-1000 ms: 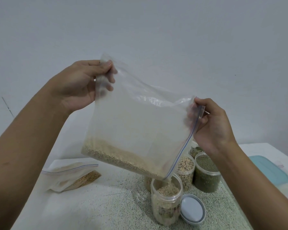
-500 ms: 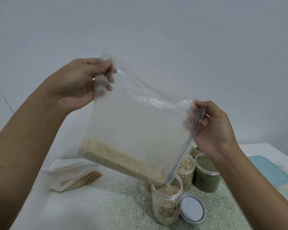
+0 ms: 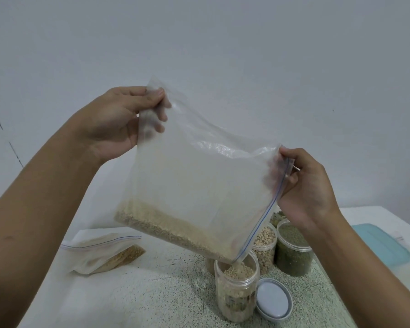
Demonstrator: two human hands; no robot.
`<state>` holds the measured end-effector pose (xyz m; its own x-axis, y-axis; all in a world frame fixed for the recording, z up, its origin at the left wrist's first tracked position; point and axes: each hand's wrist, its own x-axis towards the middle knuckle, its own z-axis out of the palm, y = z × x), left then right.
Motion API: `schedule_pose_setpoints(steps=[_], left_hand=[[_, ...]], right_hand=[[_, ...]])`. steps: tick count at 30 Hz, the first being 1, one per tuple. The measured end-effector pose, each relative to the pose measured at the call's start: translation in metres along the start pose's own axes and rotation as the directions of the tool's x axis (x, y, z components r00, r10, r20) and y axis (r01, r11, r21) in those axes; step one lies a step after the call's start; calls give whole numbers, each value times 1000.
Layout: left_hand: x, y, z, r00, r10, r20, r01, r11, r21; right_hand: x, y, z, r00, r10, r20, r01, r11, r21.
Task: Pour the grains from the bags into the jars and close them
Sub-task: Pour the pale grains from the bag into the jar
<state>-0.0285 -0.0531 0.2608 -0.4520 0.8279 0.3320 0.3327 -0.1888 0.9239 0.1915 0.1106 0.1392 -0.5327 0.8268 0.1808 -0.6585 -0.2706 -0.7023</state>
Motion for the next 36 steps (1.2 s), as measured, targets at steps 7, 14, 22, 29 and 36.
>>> schedule_pose_setpoints(steps=[7, 14, 22, 29, 36], left_hand=[[1, 4, 1, 1000, 4, -3, -4, 999, 35], [3, 3, 0, 1000, 4, -3, -4, 1000, 29], [4, 2, -1, 1000, 10, -23, -9, 999, 35], [7, -2, 3, 1000, 0, -8, 0, 999, 38], [8, -7, 3, 1000, 1, -8, -1, 999, 32]], right_hand=[[-1, 0, 4, 1000, 5, -11, -5, 1000, -4], [-1, -1, 4, 1000, 10, 0, -10, 1000, 10], [3, -1, 4, 1000, -4, -6, 4, 1000, -9], [6, 2, -3, 1000, -10, -26, 10, 1000, -11], [8, 0, -5, 999, -22, -34, 22, 1000, -21]])
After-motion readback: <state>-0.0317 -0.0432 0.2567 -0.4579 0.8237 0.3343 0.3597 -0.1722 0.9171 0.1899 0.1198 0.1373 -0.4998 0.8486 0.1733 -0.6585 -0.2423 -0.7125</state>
